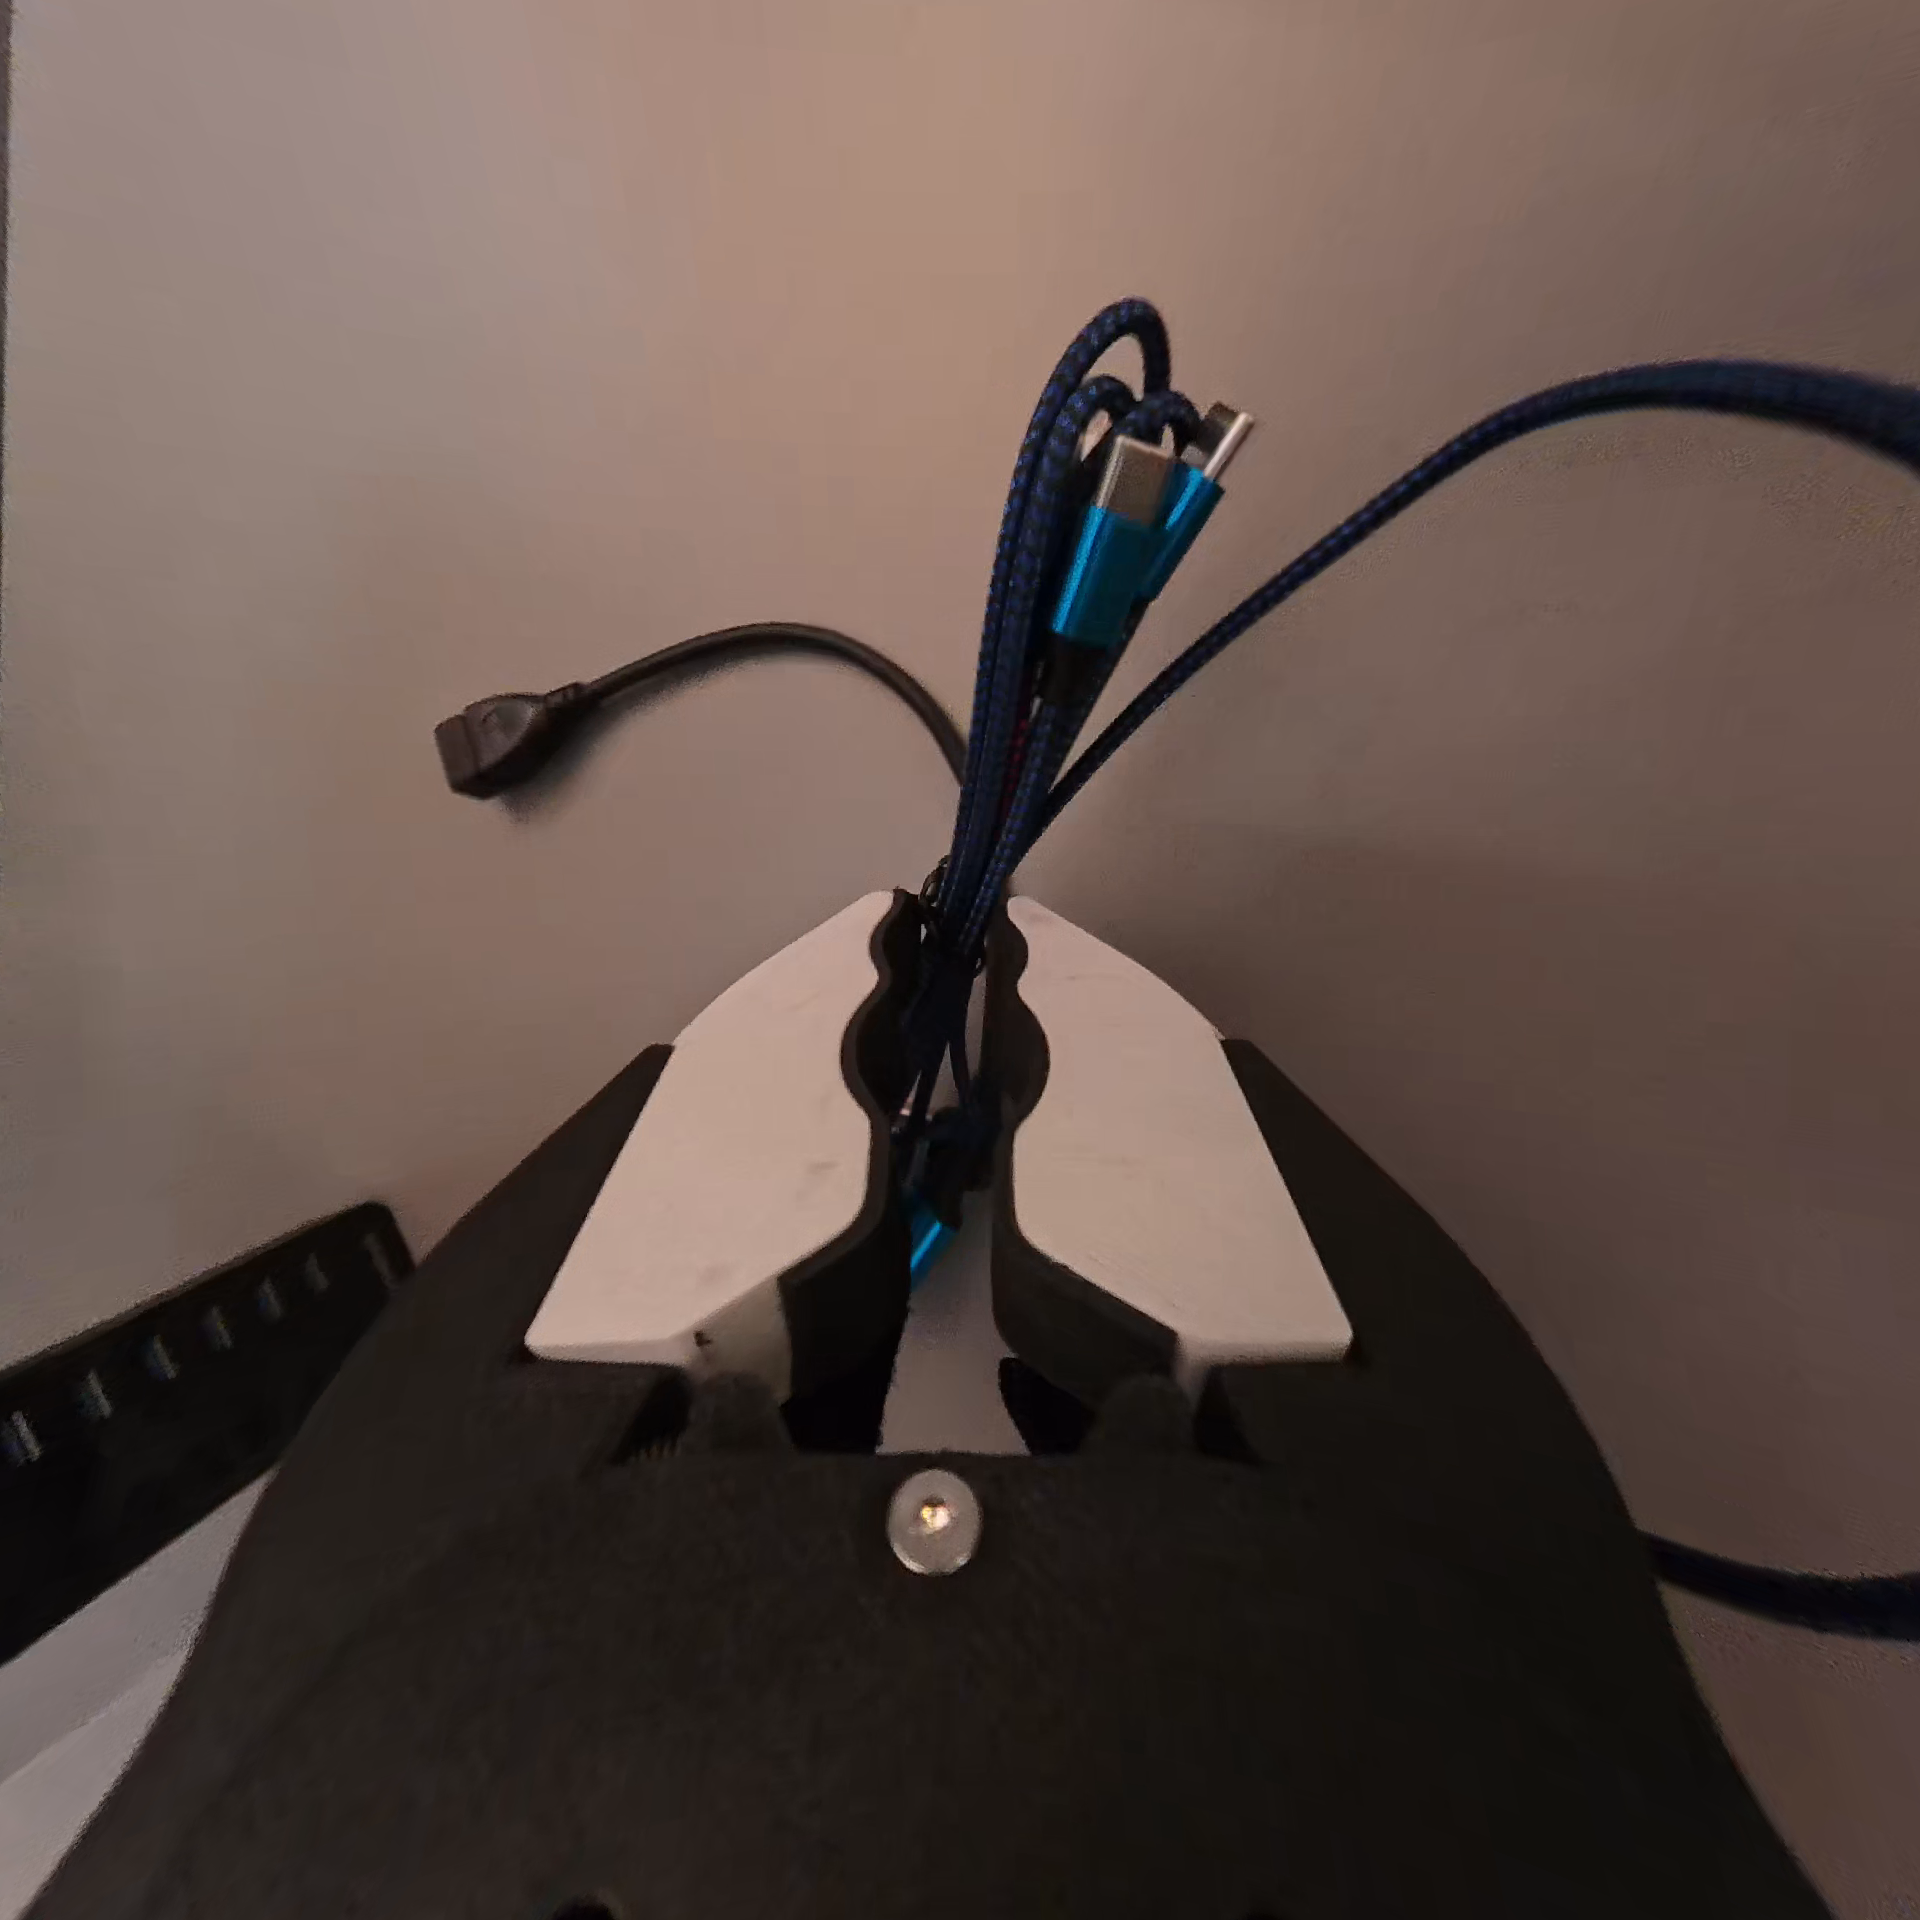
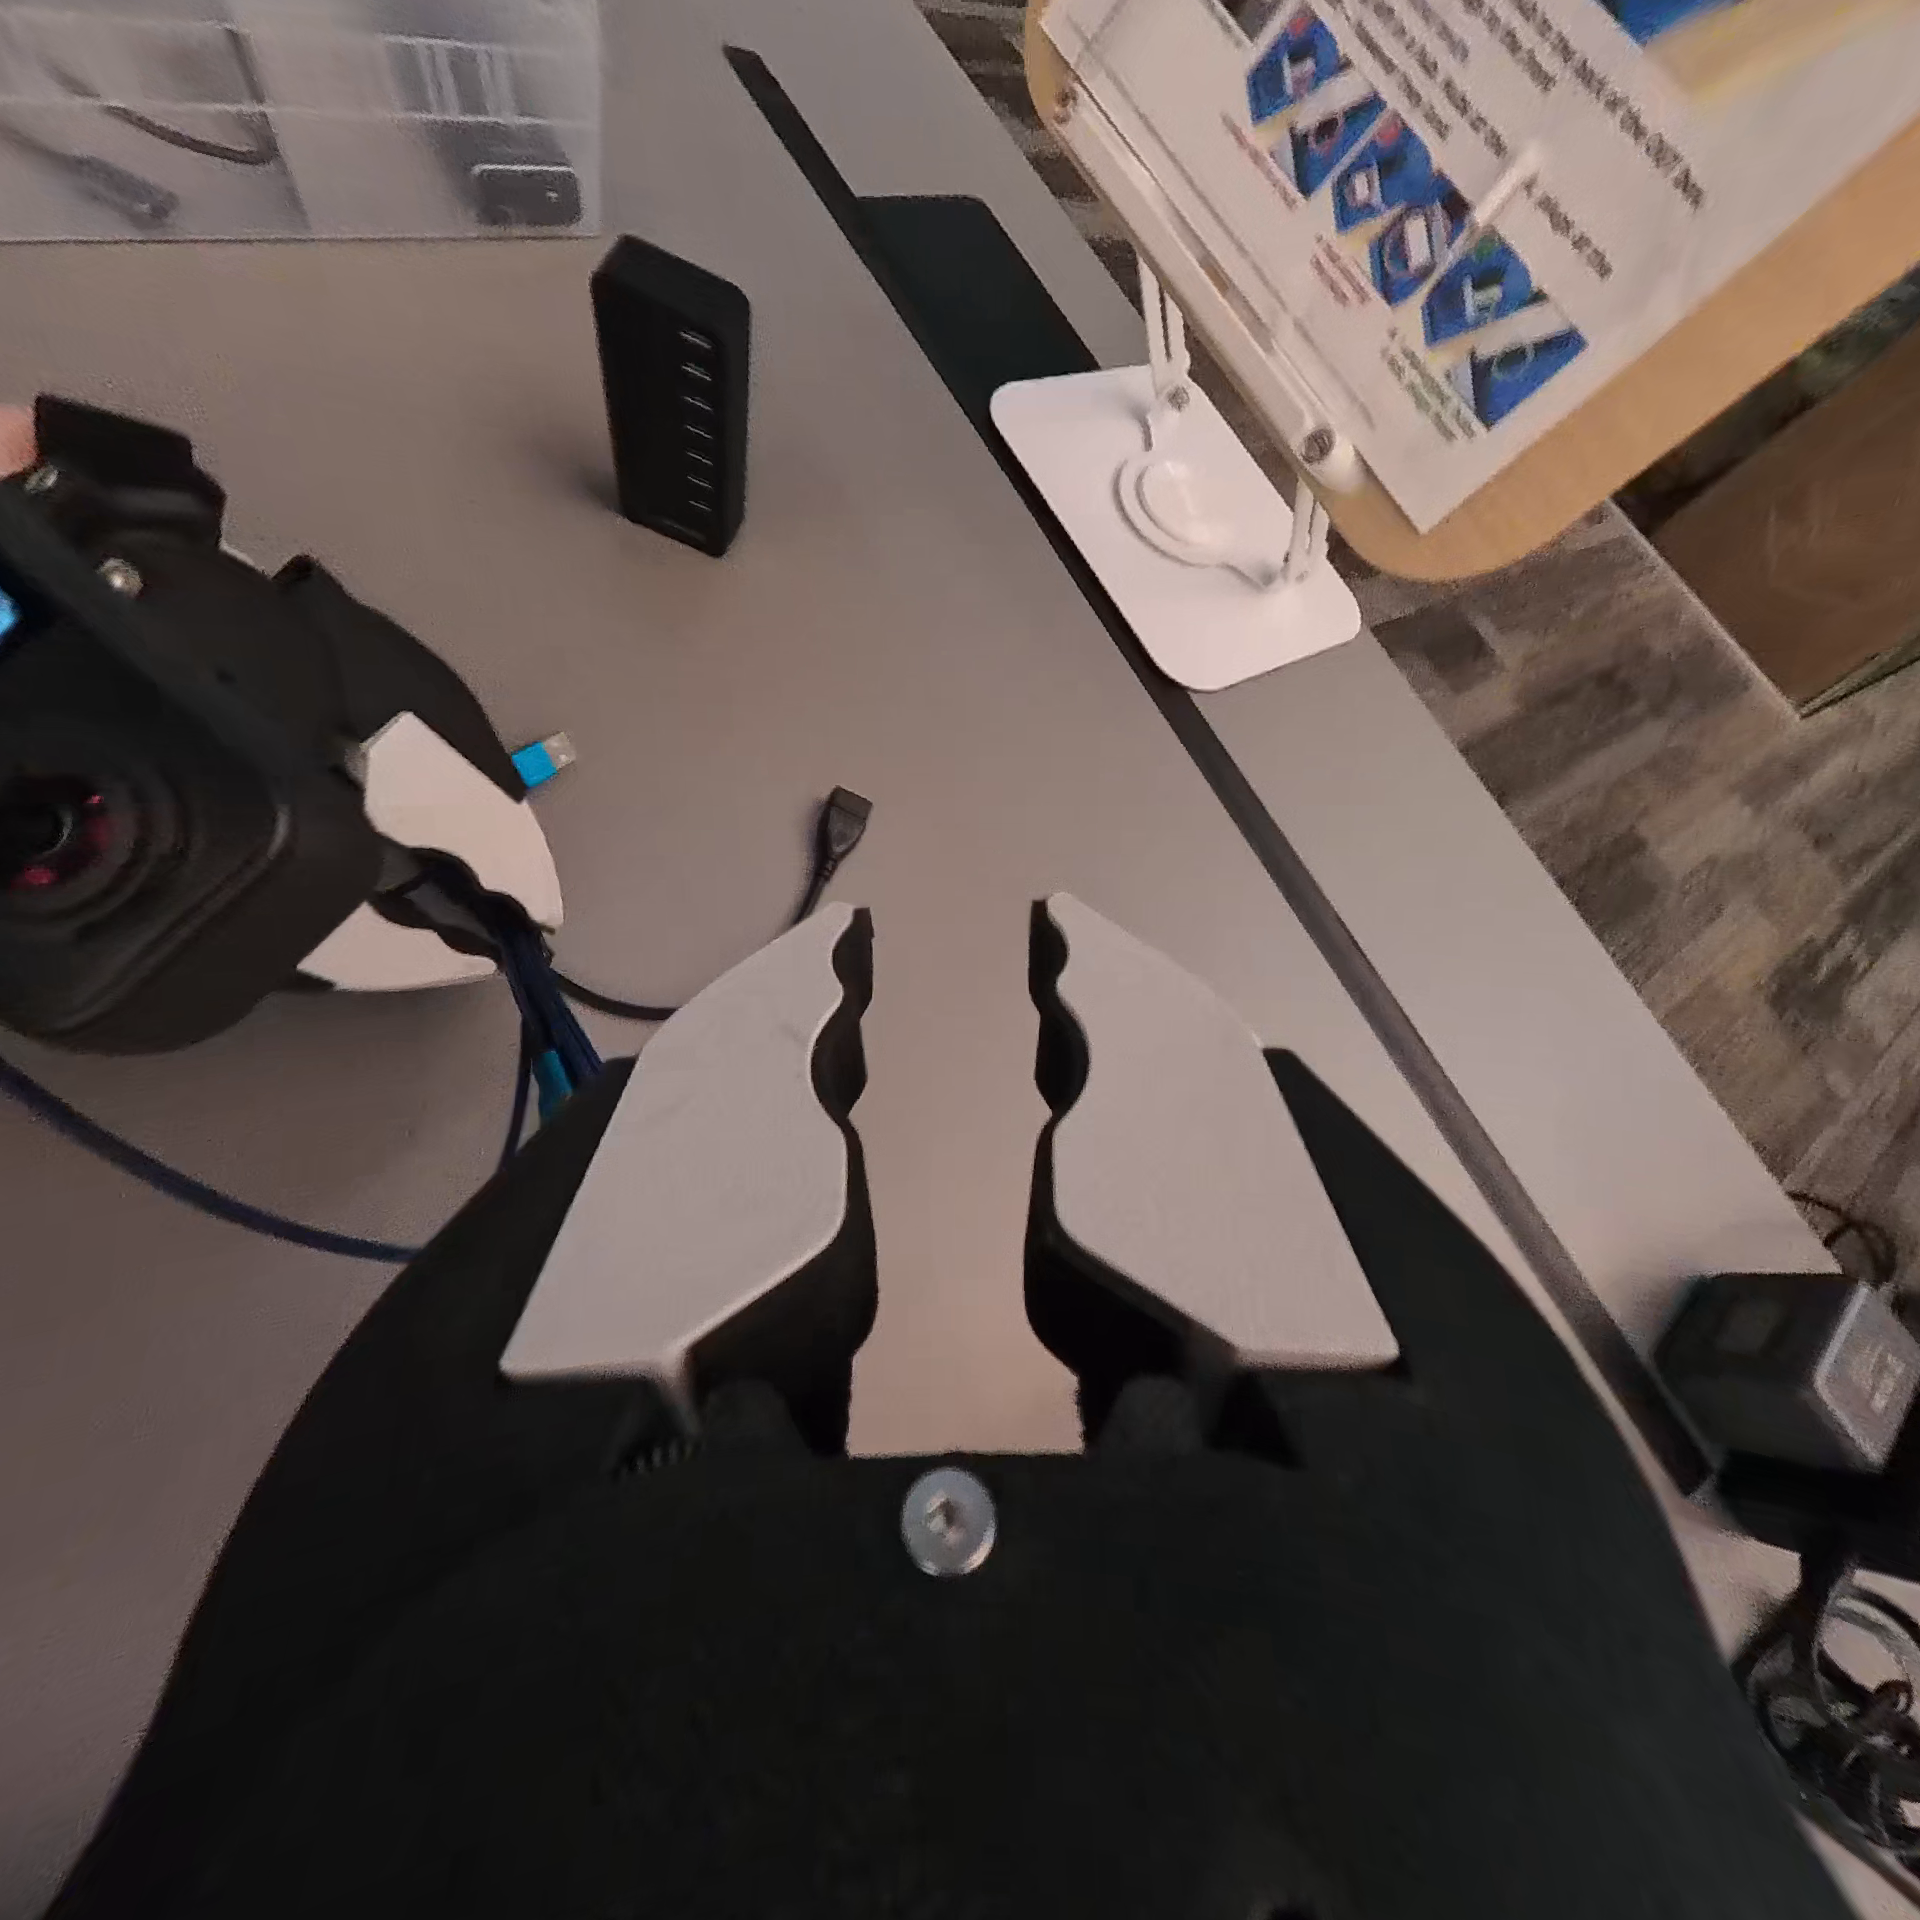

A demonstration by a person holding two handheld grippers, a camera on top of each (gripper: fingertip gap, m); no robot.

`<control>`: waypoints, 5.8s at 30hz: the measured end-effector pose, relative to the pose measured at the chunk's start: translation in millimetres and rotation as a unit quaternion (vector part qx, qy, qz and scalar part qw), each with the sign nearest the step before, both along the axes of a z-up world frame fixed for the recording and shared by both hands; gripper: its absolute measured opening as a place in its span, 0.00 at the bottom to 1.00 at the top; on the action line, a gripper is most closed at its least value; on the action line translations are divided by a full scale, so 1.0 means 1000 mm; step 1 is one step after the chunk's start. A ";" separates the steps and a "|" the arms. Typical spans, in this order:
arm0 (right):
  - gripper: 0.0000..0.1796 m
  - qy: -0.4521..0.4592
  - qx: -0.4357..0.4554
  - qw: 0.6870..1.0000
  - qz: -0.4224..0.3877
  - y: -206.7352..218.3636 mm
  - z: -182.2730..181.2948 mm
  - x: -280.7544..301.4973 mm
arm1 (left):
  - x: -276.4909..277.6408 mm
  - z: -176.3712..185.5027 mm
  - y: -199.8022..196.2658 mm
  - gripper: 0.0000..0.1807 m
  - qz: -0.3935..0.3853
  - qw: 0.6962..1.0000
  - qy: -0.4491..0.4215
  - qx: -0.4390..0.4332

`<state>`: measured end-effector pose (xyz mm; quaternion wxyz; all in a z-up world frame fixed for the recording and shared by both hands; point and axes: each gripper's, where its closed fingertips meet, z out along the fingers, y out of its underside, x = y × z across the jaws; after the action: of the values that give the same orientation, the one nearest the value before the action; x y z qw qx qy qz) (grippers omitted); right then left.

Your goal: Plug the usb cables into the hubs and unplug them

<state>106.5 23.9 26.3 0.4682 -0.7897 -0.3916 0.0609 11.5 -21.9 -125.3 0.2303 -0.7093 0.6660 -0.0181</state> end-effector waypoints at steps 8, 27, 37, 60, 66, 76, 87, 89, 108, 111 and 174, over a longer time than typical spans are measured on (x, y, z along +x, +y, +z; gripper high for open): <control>0.16 -0.020 -0.030 0.999 -0.017 0.009 -0.022 0.013 | -0.010 0.009 -0.002 0.09 0.016 0.998 -0.052 -0.034; 0.14 -0.110 -0.097 0.979 0.142 -0.021 -0.073 -0.046 | -0.086 -0.021 0.000 0.23 0.110 0.955 -0.210 -0.180; 0.12 -0.076 -0.127 0.979 0.138 -0.013 -0.084 -0.045 | -0.055 0.032 -0.044 0.09 0.075 0.917 -0.302 -0.250; 0.13 -0.051 -0.113 0.990 0.070 0.034 -0.107 -0.060 | -0.058 0.000 0.008 0.21 -0.046 0.972 -0.213 -0.087; 0.13 -0.046 -0.125 0.979 0.157 0.004 -0.102 -0.070 | -0.041 -0.022 -0.012 0.24 -0.216 0.965 -0.132 -0.071; 0.13 -0.033 -0.145 0.964 0.220 -0.018 -0.100 -0.085 | -0.036 -0.030 -0.008 0.06 -0.191 0.958 -0.160 -0.143; 0.13 -0.057 -0.175 0.924 0.334 -0.039 -0.157 -0.131 | -0.047 -0.022 0.002 0.05 -0.178 0.960 -0.189 -0.107; 0.11 -0.066 -0.182 0.925 0.327 -0.036 -0.166 -0.130 | -0.045 -0.012 0.000 0.04 -0.178 0.954 -0.211 -0.115; 0.03 0.157 -0.231 0.846 0.453 -0.087 -0.074 -0.135 | -0.042 0.081 -0.024 0.02 -0.252 0.879 -0.405 0.027; 0.03 0.164 -0.209 0.859 0.438 -0.080 -0.069 -0.134 | -0.043 0.088 -0.024 0.02 -0.240 0.877 -0.415 0.006; 0.05 -0.299 0.301 0.895 0.141 -0.019 0.020 -0.121 | -0.152 0.017 0.171 0.32 0.152 0.916 -0.371 0.013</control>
<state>-14.1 5.3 46.3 0.5308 -0.5285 -0.6200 -0.2335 -140.4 148.8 -108.6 0.4702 -0.7411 0.4172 -0.2358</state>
